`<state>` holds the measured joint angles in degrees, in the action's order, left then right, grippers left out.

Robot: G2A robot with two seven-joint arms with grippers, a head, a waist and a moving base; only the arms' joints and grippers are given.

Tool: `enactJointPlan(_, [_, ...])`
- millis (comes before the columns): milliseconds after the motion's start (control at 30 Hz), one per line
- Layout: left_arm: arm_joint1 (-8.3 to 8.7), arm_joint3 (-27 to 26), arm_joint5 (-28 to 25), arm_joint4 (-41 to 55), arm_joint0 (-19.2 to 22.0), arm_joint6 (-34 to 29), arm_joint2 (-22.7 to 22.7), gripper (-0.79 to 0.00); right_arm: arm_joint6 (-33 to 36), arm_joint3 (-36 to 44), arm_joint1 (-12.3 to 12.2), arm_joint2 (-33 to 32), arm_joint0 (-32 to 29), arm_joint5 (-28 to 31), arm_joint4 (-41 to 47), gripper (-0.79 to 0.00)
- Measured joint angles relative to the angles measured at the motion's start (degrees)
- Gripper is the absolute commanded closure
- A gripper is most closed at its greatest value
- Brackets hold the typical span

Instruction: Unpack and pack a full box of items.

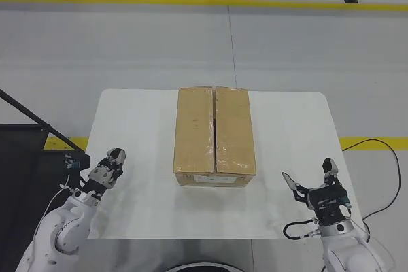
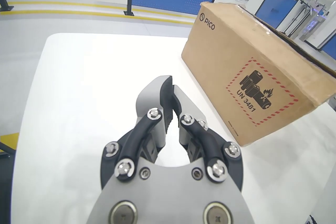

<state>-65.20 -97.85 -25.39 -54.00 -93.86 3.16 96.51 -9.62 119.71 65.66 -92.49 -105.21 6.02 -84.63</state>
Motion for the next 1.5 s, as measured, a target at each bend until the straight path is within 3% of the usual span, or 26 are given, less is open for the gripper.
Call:
enactJointPlan(333, [0.01, -0.31, -1.86, 0.27, 0.37, 0.44, -0.48, -0.785, -0.65, 0.12, 0.06, 0.23, 0.20, -0.11, -0.12, -0.785])
enactJointPlan(533, [-0.44, 1.28, -1.86, 1.29, 2.35, 6.60, -2.08, -0.785, -4.59, 1.21, 0.34, 1.04, -0.90, -2.01, -2.00, -0.785])
enactJointPlan(567, [-0.50, 1.32, -2.08, 1.34, 2.65, 7.34, -2.38, -0.332, -4.60, 1.24, 0.38, 1.22, -0.99, -2.13, -2.20, -0.785])
enactJointPlan(600, [-0.53, 1.48, -2.49, 1.44, 2.77, 8.11, -2.43, 0.000, -4.58, 1.21, 0.42, 1.35, -0.98, -2.20, -2.30, -0.785])
enactJointPlan(700, [-0.74, 2.25, -1.39, 2.76, 2.96, 9.66, -2.50, 0.000, -4.49, 0.85, 0.54, 1.88, -0.84, -2.45, -2.44, -0.785])
enactJointPlan(733, [-0.78, 2.30, -1.30, 3.23, 3.06, 9.68, -2.58, -0.246, -4.55, 0.75, 0.57, 2.04, -0.84, -2.51, -2.52, -0.785])
enactJointPlan(767, [-0.76, 2.32, -1.90, 3.16, 3.18, 9.60, -2.59, -0.739, -4.68, 0.61, 0.62, 2.20, -0.88, -2.58, -2.67, -0.785])
enactJointPlan(800, [-0.72, 2.43, -2.46, 2.81, 3.22, 9.60, -2.48, -0.785, -4.76, 0.50, 0.65, 2.27, -0.92, -2.65, -2.73, -0.785])
enactJointPlan(1033, [-0.82, 2.30, -2.09, 1.00, 2.79, 12.12, -2.16, -0.785, -5.14, 0.50, 0.85, 2.47, -1.05, -2.97, -2.89, -0.785])
enactJointPlan(1500, [-0.76, 2.34, -2.17, 0.05, 2.81, 10.32, -2.25, -0.785, -5.13, 0.57, 0.98, 2.83, -0.79, -2.99, -3.35, -0.785])
